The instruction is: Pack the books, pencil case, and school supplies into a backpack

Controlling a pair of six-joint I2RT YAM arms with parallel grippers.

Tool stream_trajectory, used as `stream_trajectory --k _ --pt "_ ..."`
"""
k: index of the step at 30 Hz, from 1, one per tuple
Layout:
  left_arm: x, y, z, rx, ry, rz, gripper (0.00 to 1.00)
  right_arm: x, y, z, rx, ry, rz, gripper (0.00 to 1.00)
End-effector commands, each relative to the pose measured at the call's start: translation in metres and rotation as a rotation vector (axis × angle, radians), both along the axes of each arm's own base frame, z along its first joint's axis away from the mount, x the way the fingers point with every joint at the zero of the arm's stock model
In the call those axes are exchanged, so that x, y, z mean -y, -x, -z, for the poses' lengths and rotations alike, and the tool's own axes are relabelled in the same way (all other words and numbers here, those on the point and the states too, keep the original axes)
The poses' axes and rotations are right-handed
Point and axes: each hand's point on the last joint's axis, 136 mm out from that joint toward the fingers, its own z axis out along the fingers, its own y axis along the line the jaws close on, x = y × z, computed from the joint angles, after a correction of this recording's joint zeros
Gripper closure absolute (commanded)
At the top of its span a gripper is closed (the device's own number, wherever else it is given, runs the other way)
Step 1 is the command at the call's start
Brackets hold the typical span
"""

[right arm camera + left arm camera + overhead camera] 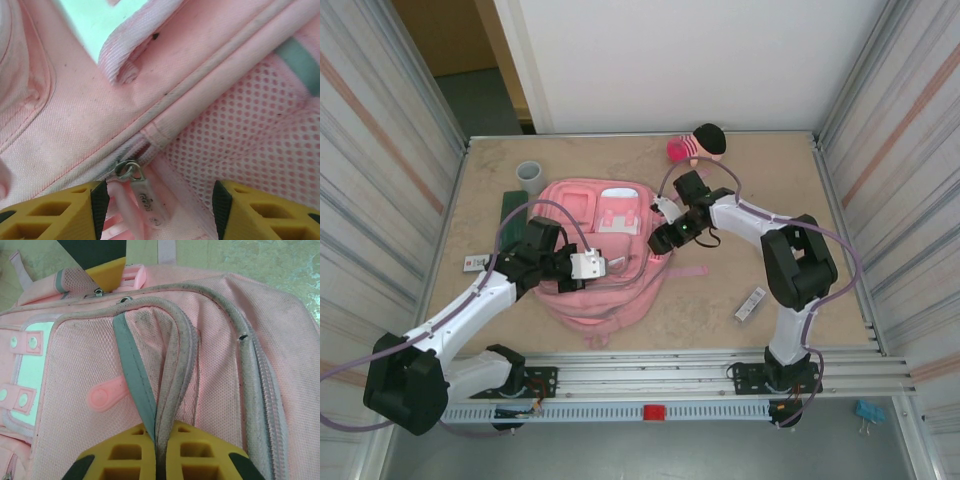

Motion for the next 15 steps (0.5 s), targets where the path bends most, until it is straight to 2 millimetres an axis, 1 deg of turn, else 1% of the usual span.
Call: stream_trajectory --k 1,3,5,9,13,15 --pt "0.000 0.001 -0.013 0.027 0.022 0.007 0.99 -0.004 0.011 0.007 -0.032 0.016 -0.075 0.41" --pt "0.001 0.001 -0.014 0.029 0.025 0.008 0.99 -0.004 0.010 0.012 -0.034 0.034 -0.076 0.44" --pt "0.001 0.001 -0.014 0.027 0.024 0.012 0.99 -0.007 0.007 0.015 -0.035 0.033 -0.072 0.52" --pt "0.001 0.005 -0.013 0.020 0.017 0.025 0.99 -0.009 -0.015 0.016 0.023 0.052 -0.007 0.71" --pt "-0.002 0.007 -0.010 0.017 -0.005 0.031 0.99 -0.005 -0.034 0.000 0.093 0.040 0.062 0.87" --pt "-0.002 0.008 -0.008 0.014 -0.012 0.030 0.99 -0.002 -0.037 -0.012 0.142 0.039 0.078 0.92"
